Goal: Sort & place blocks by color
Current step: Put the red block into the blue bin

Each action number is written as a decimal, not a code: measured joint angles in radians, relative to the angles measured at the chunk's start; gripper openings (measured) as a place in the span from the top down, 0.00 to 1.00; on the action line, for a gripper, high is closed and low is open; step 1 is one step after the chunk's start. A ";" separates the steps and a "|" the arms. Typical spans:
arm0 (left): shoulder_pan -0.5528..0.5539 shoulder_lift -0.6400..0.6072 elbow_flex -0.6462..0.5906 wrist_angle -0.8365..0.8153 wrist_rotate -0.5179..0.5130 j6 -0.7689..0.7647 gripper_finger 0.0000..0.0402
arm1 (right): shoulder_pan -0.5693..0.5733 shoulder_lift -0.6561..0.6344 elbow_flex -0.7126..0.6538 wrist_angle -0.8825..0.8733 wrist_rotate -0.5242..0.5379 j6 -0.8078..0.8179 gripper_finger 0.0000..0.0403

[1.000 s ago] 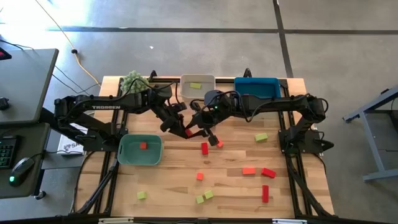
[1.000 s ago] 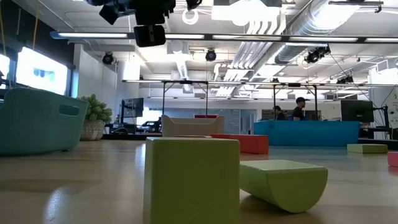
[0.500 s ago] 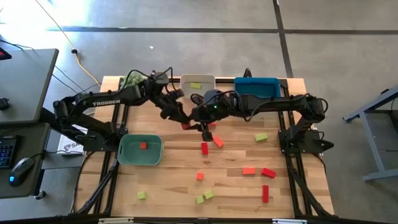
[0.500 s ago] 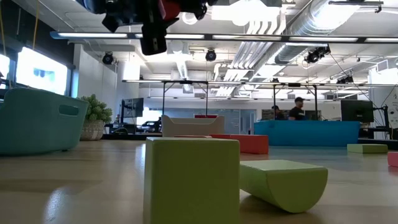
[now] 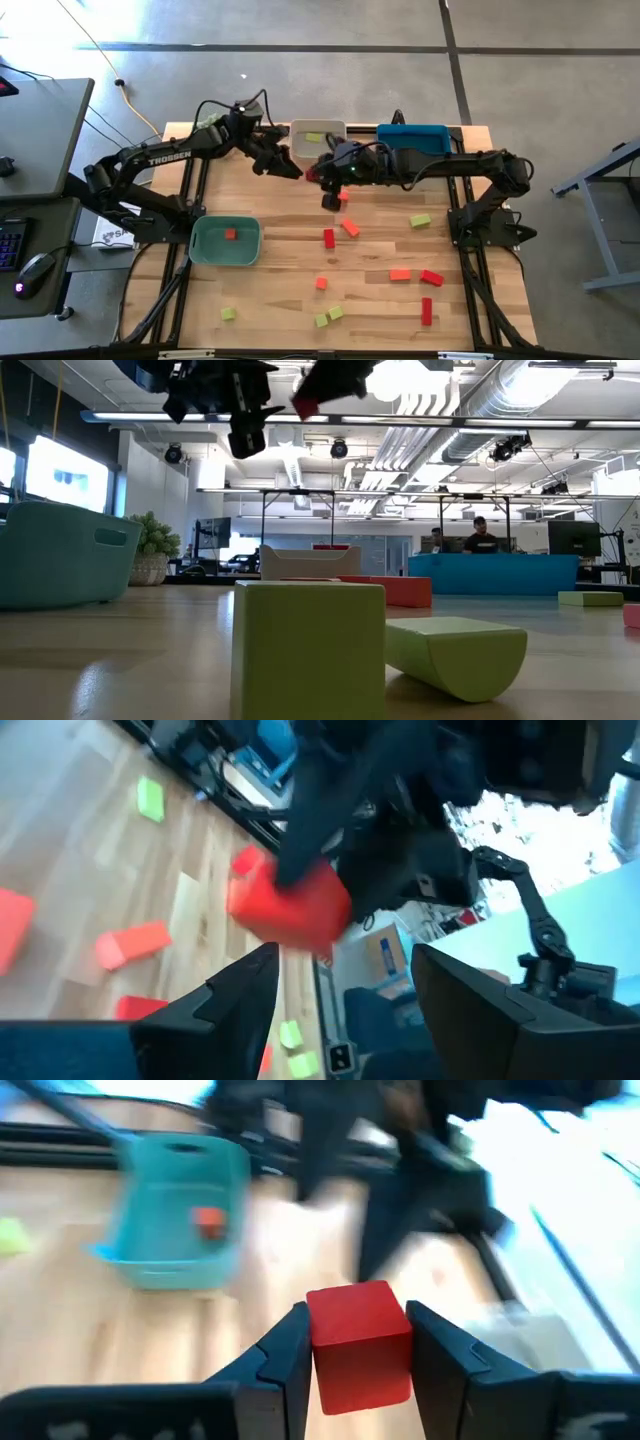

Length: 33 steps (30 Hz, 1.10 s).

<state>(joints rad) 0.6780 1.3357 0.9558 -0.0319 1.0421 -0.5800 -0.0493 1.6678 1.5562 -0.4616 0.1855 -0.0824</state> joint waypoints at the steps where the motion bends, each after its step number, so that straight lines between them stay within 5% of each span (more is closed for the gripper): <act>1: 0.008 0.000 0.000 0.000 -0.001 0.015 0.46 | -0.003 -0.007 0.000 -0.032 0.042 0.010 0.73; 12: 0.054 0.000 0.000 0.014 -0.129 0.052 0.46 | -0.127 -0.031 0.000 -0.337 0.259 0.174 0.70; 20: 0.067 0.000 0.000 0.014 -0.271 0.042 0.46 | -0.337 -0.031 0.000 -0.509 0.243 0.294 0.73; 33: 0.076 0.000 0.000 0.014 -0.351 0.042 0.46 | -0.704 0.035 0.000 -0.587 0.009 0.321 0.72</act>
<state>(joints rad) 0.7536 1.3356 0.9558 -0.0177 0.6908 -0.5381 -0.7537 1.7026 1.5562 -1.0482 0.1945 0.2382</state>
